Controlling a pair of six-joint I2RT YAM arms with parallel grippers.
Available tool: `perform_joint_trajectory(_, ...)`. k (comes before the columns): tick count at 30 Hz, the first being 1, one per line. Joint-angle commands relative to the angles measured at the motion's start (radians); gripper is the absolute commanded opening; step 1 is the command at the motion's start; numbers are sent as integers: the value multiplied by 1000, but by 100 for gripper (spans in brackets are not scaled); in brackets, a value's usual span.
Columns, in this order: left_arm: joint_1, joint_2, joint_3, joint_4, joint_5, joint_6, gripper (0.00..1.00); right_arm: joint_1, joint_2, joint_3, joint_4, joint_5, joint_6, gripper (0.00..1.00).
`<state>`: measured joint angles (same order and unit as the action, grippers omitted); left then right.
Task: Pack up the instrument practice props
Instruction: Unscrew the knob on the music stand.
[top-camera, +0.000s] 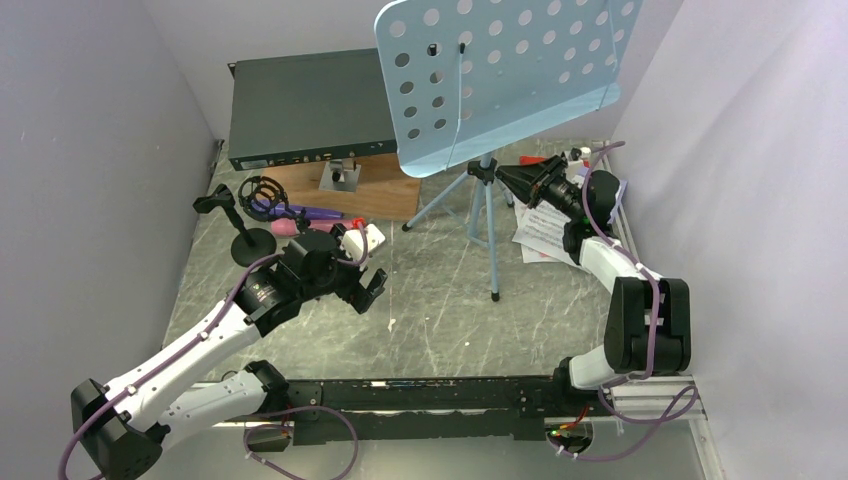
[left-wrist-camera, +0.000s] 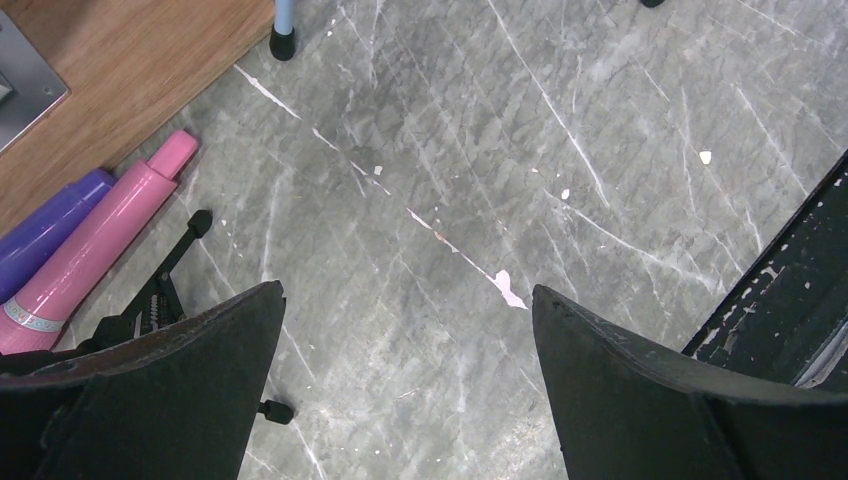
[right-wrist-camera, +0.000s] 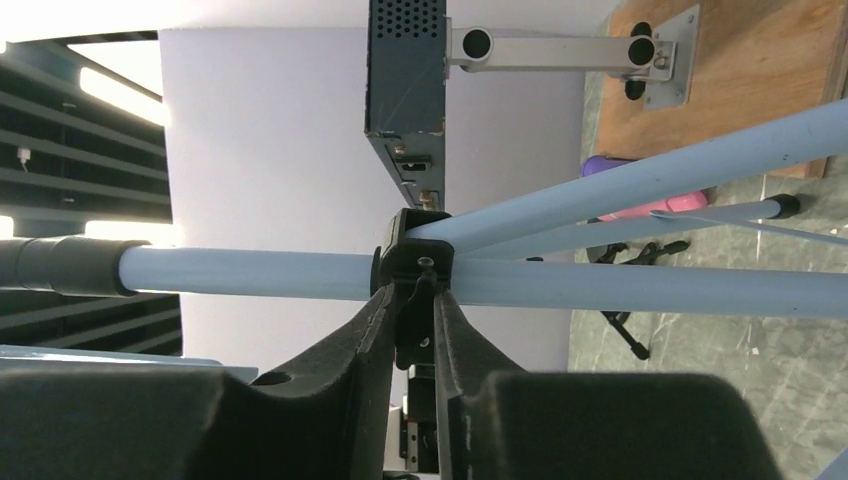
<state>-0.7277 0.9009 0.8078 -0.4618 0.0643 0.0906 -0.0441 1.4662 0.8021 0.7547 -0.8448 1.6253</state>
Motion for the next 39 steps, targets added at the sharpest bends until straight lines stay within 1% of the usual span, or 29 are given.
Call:
perform_joint_trajectory(1,5,-5,20,5,29,5,99,4,-22,44,58,23,-32,15)
perform_joint_trajectory(3,5,-6,21,5,30,5,99,4,-30,41,54,21,-80,6)
perform_joint_trajectory(5,5,-7,21,5,32,5,100,3,-38,42,61,8,-151,1)
perform_joint_trajectory(6,5,-8,21,5,35,5,99,4,-39,44,71,-3,-194,0)
perform_joint_trajectory(9,5,-10,20,7,41,3,99,4,-45,64,89,-60,-370,0)
perform_joint_trajectory(10,6,-10,20,7,45,2,100,4,-46,69,90,-77,-419,4)
perform_joint_trajectory(11,5,-10,21,8,49,1,99,3,-48,73,90,-94,-461,13)
perform_joint_trajectory(12,5,-10,21,10,54,0,99,3,-51,74,78,-105,-496,24)
perform_joint_trajectory(13,5,-11,21,10,56,-1,99,1,-58,73,61,-113,-532,37)
perform_joint_trajectory(15,5,-12,21,12,66,-4,99,-3,-83,60,19,-121,-606,53)
perform_joint_trajectory(18,7,-19,19,19,78,-9,99,-10,-144,19,-14,-137,-730,66)
perform_joint_trajectory(21,15,-33,17,36,110,-31,99,-21,-201,-28,-42,-153,-860,72)
perform_joint_trajectory(24,25,-48,6,93,180,-79,99,-45,-245,-63,-68,-177,-984,74)
perform_joint_trajectory(27,25,-56,-28,230,245,-233,99,-75,-276,-108,-55,-193,-1094,76)
perform_joint_trajectory(30,20,-36,-94,429,267,-385,100,-91,-296,-167,20,-198,-1169,78)
perform_joint_trajectory(32,-4,7,-116,532,233,-454,99,-95,-303,-198,37,-202,-1229,80)
perform_joint_trajectory(34,-70,69,-102,575,146,-460,99,-100,-300,-202,15,-197,-1280,81)
perform_joint_trajectory(37,-220,159,-60,630,-73,-386,99,-115,-281,-162,-104,-193,-1347,83)
perform_joint_trajectory(39,-294,230,-39,697,-220,-354,99,-128,-265,-129,-184,-193,-1379,84)
